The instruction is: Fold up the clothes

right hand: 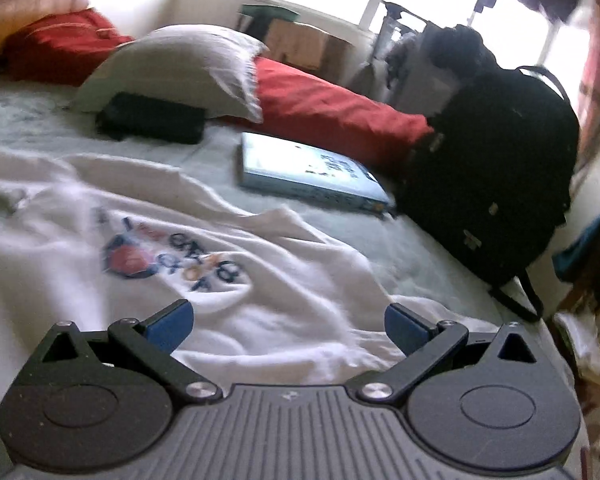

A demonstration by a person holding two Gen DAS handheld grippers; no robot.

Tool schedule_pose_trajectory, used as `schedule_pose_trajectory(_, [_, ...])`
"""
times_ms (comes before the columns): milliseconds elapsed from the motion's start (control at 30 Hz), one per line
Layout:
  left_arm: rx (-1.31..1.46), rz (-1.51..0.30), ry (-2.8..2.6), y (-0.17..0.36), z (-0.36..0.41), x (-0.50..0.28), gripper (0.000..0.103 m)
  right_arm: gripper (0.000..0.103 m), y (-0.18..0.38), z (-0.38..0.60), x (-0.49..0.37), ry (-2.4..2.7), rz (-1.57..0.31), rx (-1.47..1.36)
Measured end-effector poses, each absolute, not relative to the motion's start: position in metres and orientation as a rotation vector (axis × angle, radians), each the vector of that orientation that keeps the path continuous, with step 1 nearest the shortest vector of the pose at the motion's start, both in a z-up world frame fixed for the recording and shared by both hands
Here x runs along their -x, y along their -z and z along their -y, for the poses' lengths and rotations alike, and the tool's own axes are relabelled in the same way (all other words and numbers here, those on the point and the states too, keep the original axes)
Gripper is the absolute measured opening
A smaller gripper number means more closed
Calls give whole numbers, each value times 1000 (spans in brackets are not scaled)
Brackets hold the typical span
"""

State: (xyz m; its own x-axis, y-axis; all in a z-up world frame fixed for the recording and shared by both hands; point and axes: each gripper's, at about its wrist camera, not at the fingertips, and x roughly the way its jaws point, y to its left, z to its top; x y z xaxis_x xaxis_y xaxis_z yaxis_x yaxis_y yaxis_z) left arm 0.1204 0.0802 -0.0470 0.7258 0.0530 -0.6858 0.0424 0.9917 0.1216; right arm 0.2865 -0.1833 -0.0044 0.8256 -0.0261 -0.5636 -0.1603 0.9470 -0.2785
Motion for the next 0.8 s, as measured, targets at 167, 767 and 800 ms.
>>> schedule_pose_trajectory(167, [-112,-760,40,50,-73,-124,94,103,3,187,-248,-251,-574,275])
schedule_pose_trajectory(767, [-137,-801,177,67,-36,-130,94,103,77,221,-196,-590,-710,68])
schedule_pose_trajectory(800, [-137,-805,173,68,-36,-131,94,103,76,219,-199,-581,-688,78])
